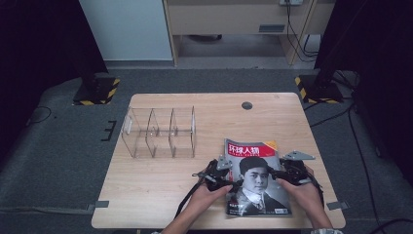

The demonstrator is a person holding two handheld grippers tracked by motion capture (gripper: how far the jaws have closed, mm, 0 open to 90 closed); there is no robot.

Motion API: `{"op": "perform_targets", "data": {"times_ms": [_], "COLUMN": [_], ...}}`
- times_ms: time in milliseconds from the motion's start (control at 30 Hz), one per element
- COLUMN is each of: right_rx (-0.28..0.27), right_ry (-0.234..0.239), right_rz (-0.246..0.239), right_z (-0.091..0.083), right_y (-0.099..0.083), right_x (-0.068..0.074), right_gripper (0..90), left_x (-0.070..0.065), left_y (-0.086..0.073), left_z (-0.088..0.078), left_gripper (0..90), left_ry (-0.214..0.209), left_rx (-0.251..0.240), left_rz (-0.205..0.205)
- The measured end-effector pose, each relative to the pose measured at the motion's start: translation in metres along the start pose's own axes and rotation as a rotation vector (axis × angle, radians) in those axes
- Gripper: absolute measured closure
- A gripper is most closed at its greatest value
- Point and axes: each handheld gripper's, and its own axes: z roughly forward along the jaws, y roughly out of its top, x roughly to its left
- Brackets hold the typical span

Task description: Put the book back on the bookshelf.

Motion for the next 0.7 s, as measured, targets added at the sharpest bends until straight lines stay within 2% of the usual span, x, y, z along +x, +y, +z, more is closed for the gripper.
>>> {"op": "perform_targets", "data": {"times_ms": [100, 233, 400, 433, 567, 700], "right_rx": [0.005, 0.022, 0.034, 0.035, 0.033, 0.029], "right_ry": [0.004, 0.005, 0.009, 0.007, 0.010, 0.021], "right_rz": [0.006, 0.017, 0.009, -0.003, -0.002, -0.024], "right_z": [0.0008, 0.0015, 0.0045, 0.0046, 0.0031, 0.0010], "right_y": [-0.0006, -0.0023, -0.0039, -0.0040, -0.0046, -0.0047], "right_x": [-0.0006, 0.0003, 0.0030, 0.0028, 0.0029, 0.0038], "right_gripper": [28.8, 25.5, 23.9, 24.2, 28.6, 34.1], "left_x": [-0.0001, -0.0009, -0.0010, -0.0009, -0.0010, 0.0009], "left_y": [0.0000, 0.0000, 0.0002, 0.0002, 0.0000, -0.0005], "left_z": [0.0002, 0.0008, 0.0012, 0.0012, 0.0010, -0.0002], "left_gripper": [19.5, 12.7, 7.4, 7.1, 7.1, 8.9], "left_ry": [-0.006, -0.021, -0.027, -0.028, -0.011, -0.013], "left_rx": [-0.002, 0.008, 0.013, 0.014, 0.011, 0.003], "left_rz": [-0.008, 0.003, 0.004, 0.004, -0.005, -0.017]}}
